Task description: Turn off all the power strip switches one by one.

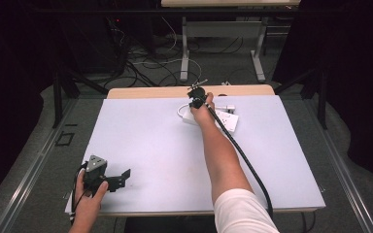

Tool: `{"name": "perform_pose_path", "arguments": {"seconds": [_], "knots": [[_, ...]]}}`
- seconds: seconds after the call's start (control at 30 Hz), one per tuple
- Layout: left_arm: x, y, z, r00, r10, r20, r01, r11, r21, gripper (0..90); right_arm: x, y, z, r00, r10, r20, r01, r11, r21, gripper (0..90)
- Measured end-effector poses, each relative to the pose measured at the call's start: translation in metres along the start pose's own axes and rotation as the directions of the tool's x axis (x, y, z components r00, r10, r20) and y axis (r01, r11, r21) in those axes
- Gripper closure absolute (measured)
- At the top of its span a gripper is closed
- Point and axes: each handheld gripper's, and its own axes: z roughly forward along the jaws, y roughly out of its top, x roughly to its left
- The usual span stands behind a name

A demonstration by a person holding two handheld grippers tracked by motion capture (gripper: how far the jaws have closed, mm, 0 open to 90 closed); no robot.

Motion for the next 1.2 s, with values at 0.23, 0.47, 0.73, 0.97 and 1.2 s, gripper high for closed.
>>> {"name": "perform_pose_path", "arguments": {"seconds": [0.23,0.47,0.73,0.97,1.2], "knots": [[0.000,0.000,0.000,1.0000,0.000,-0.003,0.000,1.0000,0.000,1.4,0.003,0.001,-0.003,1.0000,-0.004,0.000,0.004,1.0000,0.000,90.0],[-0.001,0.000,0.000,1.0000,0.000,0.000,0.000,1.0000,0.005,1.4,-0.001,0.004,-0.010,1.0000,0.004,0.008,-0.004,0.9998,0.021,90.0],[-0.001,0.000,0.000,1.0000,0.005,-0.004,-0.005,1.0000,0.004,1.4,-0.009,0.003,-0.015,0.9996,0.018,0.022,-0.019,0.9992,0.035,90.0],[-0.002,0.000,0.001,1.0000,0.006,-0.002,-0.006,1.0000,0.001,1.4,-0.015,-0.001,-0.019,0.9990,0.025,0.038,-0.028,0.9972,0.070,90.0],[-0.003,0.000,0.002,1.0000,0.003,0.000,-0.003,1.0000,0.005,1.4,-0.020,-0.004,-0.023,0.9978,0.030,0.058,-0.035,0.9960,0.082,90.0]]}}
